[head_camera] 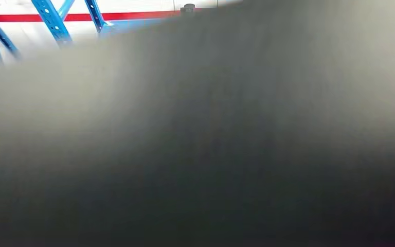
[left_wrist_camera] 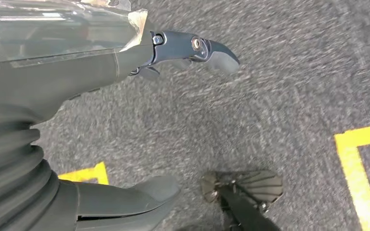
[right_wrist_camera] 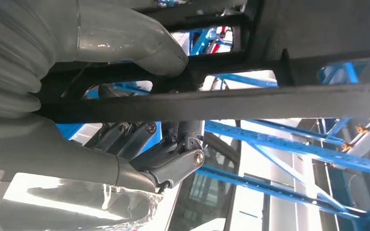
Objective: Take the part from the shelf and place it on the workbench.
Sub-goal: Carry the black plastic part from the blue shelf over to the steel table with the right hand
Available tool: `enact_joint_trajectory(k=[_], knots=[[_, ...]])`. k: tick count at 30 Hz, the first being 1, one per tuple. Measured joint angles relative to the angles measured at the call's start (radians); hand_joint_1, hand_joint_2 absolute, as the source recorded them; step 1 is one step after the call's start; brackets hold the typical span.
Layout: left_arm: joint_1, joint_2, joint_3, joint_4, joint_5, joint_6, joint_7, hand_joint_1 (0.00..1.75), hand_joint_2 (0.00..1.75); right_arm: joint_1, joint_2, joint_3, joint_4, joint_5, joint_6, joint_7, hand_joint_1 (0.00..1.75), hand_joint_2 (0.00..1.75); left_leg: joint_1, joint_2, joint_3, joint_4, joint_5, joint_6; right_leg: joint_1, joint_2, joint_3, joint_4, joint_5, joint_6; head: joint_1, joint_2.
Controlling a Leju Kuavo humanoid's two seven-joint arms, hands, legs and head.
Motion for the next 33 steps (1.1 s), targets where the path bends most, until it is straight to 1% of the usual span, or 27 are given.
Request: enact_joint_trajectory(k=[1, 2, 3, 5, 6, 7, 8, 10, 11, 12, 13, 15, 17, 19, 20, 21, 22, 23, 24, 25, 26, 27, 28, 30, 31, 32, 33], knots=[[0.003, 0.0, 0.0, 0.0, 0.0, 0.0, 0.0, 0.0, 1.75, 0.001, 0.0, 0.0, 0.0, 0.0, 0.0, 0.0, 1.75, 1.75, 0.001, 0.002, -0.005, 0.007, -0.008, -0.005, -0.004, -0.01, -0.002, 0.0, 0.006, -0.006, -0.001, 0.0], [0.005, 0.0, 0.0, 0.001, -0.001, -0.001, 0.0, 0.0, 1.75, 0.001, 0.0, 0.0, 0.0, 0.0, 0.0, 0.0, 1.75, 1.75, 0.002, 0.01, -0.016, 0.033, -0.033, -0.01, -0.008, -0.02, -0.002, -0.001, 0.012, -0.014, -0.003, 0.0], [0.006, 0.0, 0.0, 0.001, -0.001, -0.001, 0.0, 0.0, 1.75, 0.002, 0.0, 0.0, 0.0, 0.001, 0.0, -0.001, 1.75, 1.75, 0.004, 0.023, -0.034, 0.079, -0.071, -0.014, -0.011, -0.031, -0.004, -0.002, 0.016, -0.021, -0.005, 0.0], [0.006, 0.0, 0.0, 0.001, -0.003, -0.002, 0.0, 0.0, 1.75, 0.004, 0.0, 0.001, 0.0, 0.001, 0.0, -0.001, 1.75, 1.75, 0.006, 0.041, -0.078, 0.211, -0.148, -0.024, -0.006, -0.054, -0.01, -0.001, 0.021, -0.029, -0.007, 0.0], [0.007, 0.0, -0.001, 0.001, -0.004, -0.002, 0.0, 0.0, 1.75, 0.006, 0.0, 0.001, 0.001, 0.002, 0.0, -0.001, 1.75, 1.75, 0.007, 0.045, -0.091, 0.261, -0.167, -0.027, -0.004, -0.065, -0.014, 0.0, 0.022, -0.03, -0.007, 0.0], [0.008, 0.0, -0.001, 0.001, -0.006, -0.003, 0.0, 0.0, 1.75, 0.008, 0.0, 0.001, 0.001, 0.002, 0.0, -0.001, 1.75, 1.75, 0.008, 0.048, -0.088, 0.281, -0.167, -0.029, -0.004, -0.077, -0.016, 0.0, 0.022, -0.03, -0.007, 0.0], [0.008, 0.001, -0.001, 0.001, -0.007, -0.003, 0.0, 0.0, 1.75, 0.009, 0.0, 0.001, 0.001, 0.002, 0.0, -0.001, 1.75, 1.75, 0.01, 0.053, -0.065, 0.259, -0.151, -0.03, -0.004, -0.087, -0.014, 0.001, 0.022, -0.03, -0.007, 0.0], [0.008, 0.002, 0.0, 0.001, -0.008, -0.004, 0.0, 0.0, 1.75, 0.011, 0.0, 0.001, 0.001, 0.002, 0.0, -0.001, 1.75, 1.75, 0.011, 0.077, 0.019, 0.139, -0.105, -0.027, -0.002, -0.106, -0.008, 0.001, 0.02, -0.027, -0.007, 0.0], [0.008, 0.003, 0.0, 0.001, -0.008, -0.004, 0.0, 0.0, 1.75, 0.011, 0.0, 0.001, 0.001, 0.003, 0.0, -0.001, 1.75, 1.75, 0.008, 0.091, 0.055, 0.081, -0.09, -0.022, 0.001, -0.113, -0.007, 0.002, 0.019, -0.025, -0.007, 0.0], [0.008, 0.004, 0.0, 0.001, -0.008, -0.004, 0.0, 0.0, 1.75, 0.011, 0.0, 0.001, 0.001, 0.003, 0.0, -0.001, 1.75, 1.75, 0.004, 0.101, 0.076, 0.045, -0.085, -0.016, 0.005, -0.121, -0.006, 0.003, 0.018, -0.021, -0.007, 0.0], [0.008, 0.004, 0.0, 0.001, -0.008, -0.004, 0.0, 0.0, 1.75, 0.011, 0.0, 0.001, 0.001, 0.003, 0.0, -0.001, 1.75, 1.75, -0.001, 0.104, 0.084, 0.028, -0.089, -0.009, 0.009, -0.128, -0.008, 0.002, 0.017, -0.017, -0.007, 0.0], [0.008, 0.005, 0.0, 0.001, -0.008, -0.004, 0.0, 0.0, 1.75, 0.011, 0.001, 0.001, 0.001, 0.004, 0.0, -0.001, 1.75, 1.75, -0.003, 0.09, 0.08, 0.014, -0.091, 0.006, 0.013, -0.139, -0.009, 0.002, 0.015, -0.007, -0.007, 0.0], [0.008, 0.005, 0.0, 0.001, -0.008, -0.004, 0.0, 0.0, 1.75, 0.01, 0.001, 0.001, 0.001, 0.005, 0.0, -0.001, 1.75, 1.75, 0.002, 0.074, 0.081, -0.001, -0.089, 0.02, 0.012, -0.11, -0.029, 0.034, -0.007, -0.001, -0.006, 0.0], [0.006, 0.006, 0.0, 0.001, -0.009, -0.004, 0.0, 0.0, 1.75, 0.011, 0.0, 0.0, 0.001, 0.008, 0.001, -0.001, 1.75, 1.75, 0.005, 0.058, 0.08, -0.008, -0.083, 0.029, 0.006, -0.063, -0.089, 0.15, -0.057, -0.008, -0.002, 0.0], [0.005, 0.006, 0.0, 0.001, -0.01, -0.004, 0.0, 0.0, 1.75, 0.012, 0.0, 0.0, 0.001, 0.01, 0.002, -0.001, 1.75, 1.75, 0.005, 0.048, 0.078, -0.008, -0.082, 0.031, 0.005, -0.052, -0.128, 0.226, -0.082, -0.011, -0.002, 0.0], [0.005, 0.006, 0.0, 0.001, -0.011, -0.005, 0.0, 0.0, 1.75, 0.013, -0.001, 0.001, 0.002, 0.011, 0.002, 0.0, 1.75, 1.75, 0.005, 0.037, 0.076, -0.008, -0.081, 0.032, 0.003, -0.047, -0.161, 0.286, -0.097, -0.009, -0.001, 0.0], [0.005, 0.005, 0.0, 0.001, -0.012, -0.006, 0.0, 0.0, 1.75, 0.013, -0.002, 0.001, 0.004, 0.012, 0.003, 0.0, 1.75, 1.75, 0.006, 0.027, 0.076, -0.007, -0.08, 0.032, 0.002, -0.045, -0.179, 0.314, -0.097, -0.003, -0.002, 0.0], [0.006, 0.005, -0.001, 0.001, -0.013, -0.006, 0.0, 0.0, 1.75, 0.014, -0.002, 0.001, 0.005, 0.013, 0.003, 0.0, 1.75, 1.75, 0.006, 0.015, 0.076, -0.006, -0.079, 0.031, -0.001, -0.044, -0.176, 0.299, -0.079, 0.008, -0.001, 0.0], [0.006, 0.004, -0.001, 0.001, -0.014, -0.007, 0.0, 0.0, 1.75, 0.014, -0.003, 0.001, 0.005, 0.013, 0.003, 0.0, 1.75, 1.75, 0.008, 0.002, 0.077, -0.005, -0.077, 0.029, -0.005, -0.039, -0.155, 0.245, -0.047, 0.02, -0.001, 0.0], [0.006, 0.004, -0.001, 0.001, -0.015, -0.008, 0.0, 0.0, 1.75, 0.014, -0.004, 0.001, 0.006, 0.013, 0.003, 0.0, 1.75, 1.75, 0.009, -0.01, 0.076, -0.003, -0.076, 0.025, -0.011, -0.021, -0.125, 0.172, -0.012, 0.032, -0.001, 0.0], [0.005, 0.005, -0.001, 0.001, -0.016, -0.008, 0.0, 0.0, 1.75, 0.014, -0.005, 0.002, 0.006, 0.013, 0.003, 0.0, 1.75, 1.75, 0.009, -0.022, 0.072, 0.003, -0.075, 0.02, -0.016, 0.001, -0.099, 0.105, 0.016, 0.038, 0.0, 0.0], [0.005, 0.006, -0.001, 0.001, -0.017, -0.008, 0.001, 0.0, 1.75, 0.016, -0.006, 0.002, 0.006, 0.013, 0.003, -0.001, 1.75, 1.75, 0.008, -0.033, 0.066, 0.006, -0.073, 0.013, -0.019, 0.018, -0.083, 0.06, 0.033, 0.039, 0.0, 0.0], [0.005, 0.007, -0.001, 0.001, -0.018, -0.008, 0.001, 0.0, 1.75, 0.017, -0.008, 0.002, 0.007, 0.013, 0.003, -0.002, 1.75, 1.75, 0.007, -0.043, 0.061, 0.007, -0.07, 0.006, -0.019, 0.031, -0.078, 0.04, 0.039, 0.034, 0.0, 0.0], [0.009, 0.008, -0.001, 0.001, -0.022, -0.007, 0.0, 0.0, 1.75, 0.02, -0.01, 0.002, 0.007, 0.013, 0.003, -0.007, 1.75, 1.75, 0.01, -0.062, 0.053, 0.002, -0.059, -0.011, -0.016, 0.017, -0.078, 0.038, 0.045, 0.017, 0.0, 0.0], [0.012, 0.008, -0.001, 0.002, -0.025, -0.007, 0.0, 0.0, 1.75, 0.02, -0.012, 0.002, 0.007, 0.012, 0.003, -0.011, 1.75, 1.75, 0.011, -0.057, 0.048, 0.004, -0.06, -0.017, -0.017, 0.007, -0.077, 0.037, 0.049, 0.009, -0.001, 0.0], [0.014, 0.008, -0.002, 0.002, -0.027, -0.005, 0.0, 0.0, 1.75, 0.02, -0.013, 0.002, 0.007, 0.012, 0.003, -0.014, 1.75, 1.75, 0.01, -0.039, 0.037, 0.02, -0.072, -0.021, -0.02, -0.005, -0.076, 0.036, 0.054, 0.001, -0.004, 0.0], [0.014, 0.009, -0.002, 0.003, -0.028, -0.004, 0.0, 0.0, 1.75, 0.02, -0.013, 0.002, 0.006, 0.011, 0.003, -0.017, 1.75, 1.75, 0.01, -0.014, 0.019, 0.058, -0.097, -0.024, -0.022, -0.017, -0.077, 0.034, 0.057, -0.005, -0.008, 0.0]])
